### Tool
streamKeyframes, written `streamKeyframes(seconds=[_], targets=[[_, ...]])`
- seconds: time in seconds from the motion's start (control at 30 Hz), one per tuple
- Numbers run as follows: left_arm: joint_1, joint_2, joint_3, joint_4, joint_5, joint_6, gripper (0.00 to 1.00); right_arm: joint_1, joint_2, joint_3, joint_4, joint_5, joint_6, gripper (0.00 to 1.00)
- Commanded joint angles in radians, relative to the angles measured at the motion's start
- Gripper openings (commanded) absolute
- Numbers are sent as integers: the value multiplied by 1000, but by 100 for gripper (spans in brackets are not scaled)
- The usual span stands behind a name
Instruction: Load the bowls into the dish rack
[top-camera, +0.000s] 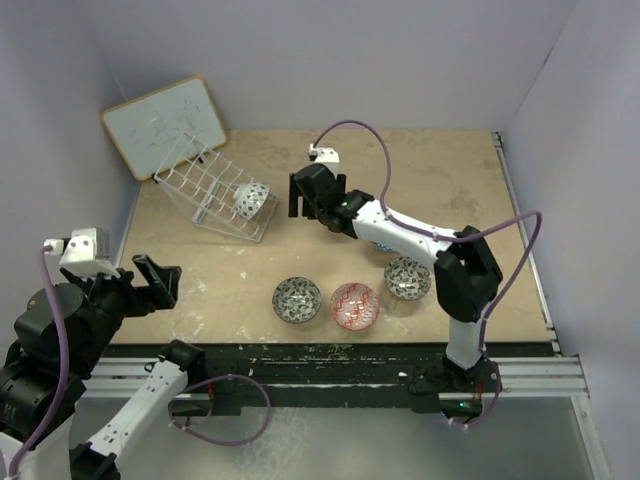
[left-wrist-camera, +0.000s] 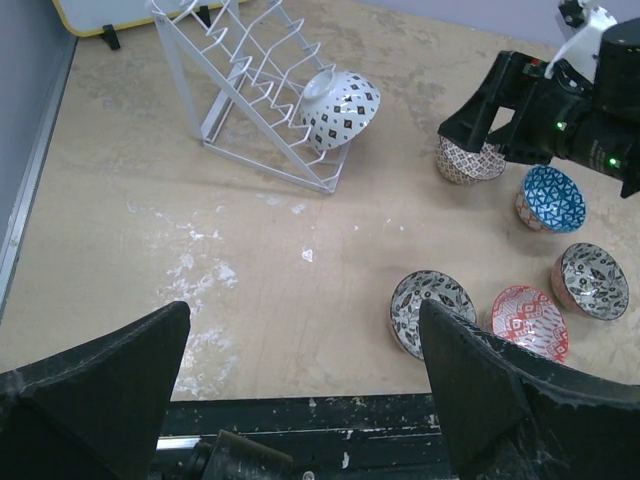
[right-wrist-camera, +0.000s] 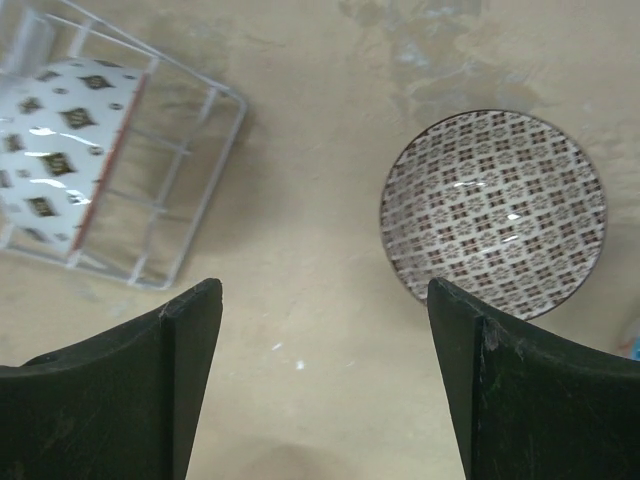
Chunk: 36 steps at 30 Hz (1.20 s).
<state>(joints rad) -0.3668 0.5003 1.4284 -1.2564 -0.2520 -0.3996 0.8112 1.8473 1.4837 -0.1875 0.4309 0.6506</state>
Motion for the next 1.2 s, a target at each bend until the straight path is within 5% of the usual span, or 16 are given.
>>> streamKeyframes(seconds=[0.0, 0.73, 1.0, 1.07, 1.17], targets=[[4, 13, -7, 45, 4, 15, 99, 0, 83, 121, -192, 120, -188, 84], [5, 0, 13, 7, -32, 13, 99, -30, 275, 220, -195, 152, -235, 51], [4, -3, 10, 6, -32, 8, 99, -46, 282, 217, -192, 149, -241, 18], [4, -4, 9, 5, -33, 7, 99, -49, 271, 210, -185, 146, -238, 0], [4, -5, 9, 4, -35, 7, 99, -51, 235, 189, -139, 120, -241, 0]])
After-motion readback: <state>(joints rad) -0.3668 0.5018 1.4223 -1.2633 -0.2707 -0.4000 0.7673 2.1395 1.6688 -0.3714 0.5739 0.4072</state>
